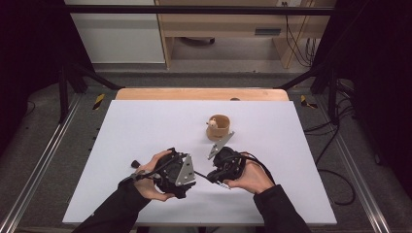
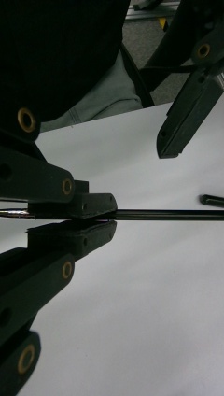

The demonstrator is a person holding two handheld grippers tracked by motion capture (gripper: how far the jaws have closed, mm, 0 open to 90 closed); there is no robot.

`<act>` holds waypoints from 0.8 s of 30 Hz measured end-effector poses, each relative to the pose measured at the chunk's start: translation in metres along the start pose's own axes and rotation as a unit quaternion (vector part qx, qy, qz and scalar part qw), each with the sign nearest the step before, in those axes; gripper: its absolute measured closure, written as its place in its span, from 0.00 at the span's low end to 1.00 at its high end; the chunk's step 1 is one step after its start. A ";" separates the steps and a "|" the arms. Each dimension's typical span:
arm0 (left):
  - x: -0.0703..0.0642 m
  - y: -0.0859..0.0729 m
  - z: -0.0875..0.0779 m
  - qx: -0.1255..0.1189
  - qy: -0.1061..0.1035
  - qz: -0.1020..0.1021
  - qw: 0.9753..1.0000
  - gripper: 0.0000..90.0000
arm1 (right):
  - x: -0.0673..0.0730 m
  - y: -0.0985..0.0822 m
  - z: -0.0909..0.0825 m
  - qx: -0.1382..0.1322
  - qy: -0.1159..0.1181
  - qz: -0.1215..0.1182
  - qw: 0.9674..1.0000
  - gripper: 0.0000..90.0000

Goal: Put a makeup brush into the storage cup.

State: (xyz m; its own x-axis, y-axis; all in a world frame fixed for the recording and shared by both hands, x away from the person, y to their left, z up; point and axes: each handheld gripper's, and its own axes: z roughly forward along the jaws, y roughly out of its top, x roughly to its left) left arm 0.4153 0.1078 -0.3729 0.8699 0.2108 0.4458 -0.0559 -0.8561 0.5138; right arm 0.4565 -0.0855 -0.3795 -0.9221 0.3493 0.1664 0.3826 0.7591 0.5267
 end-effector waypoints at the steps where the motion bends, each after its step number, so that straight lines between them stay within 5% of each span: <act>1: -0.001 0.001 0.001 0.006 0.004 0.010 1.000 0.21 | 0.001 0.000 0.001 -0.001 0.000 -0.001 1.000 0.95; 10: -0.008 0.004 0.008 0.029 0.022 0.046 0.998 0.27 | 0.002 0.002 0.001 0.000 0.003 -0.002 1.000 0.95; 14: -0.011 0.004 0.012 0.032 0.010 0.058 0.998 0.30 | 0.002 0.002 0.002 0.004 0.006 -0.003 1.000 0.95; 24: -0.016 0.004 0.017 0.045 0.024 0.099 0.994 0.42 | 0.004 0.003 0.005 0.005 0.012 -0.007 1.000 0.95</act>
State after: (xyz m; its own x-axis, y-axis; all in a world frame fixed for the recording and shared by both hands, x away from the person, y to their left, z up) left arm 0.4097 0.0929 -0.3908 0.8213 0.0541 0.5680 -0.1782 -0.9214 0.3454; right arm 0.4545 -0.0792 -0.3821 -0.9286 0.3253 0.1787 0.3698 0.7699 0.5201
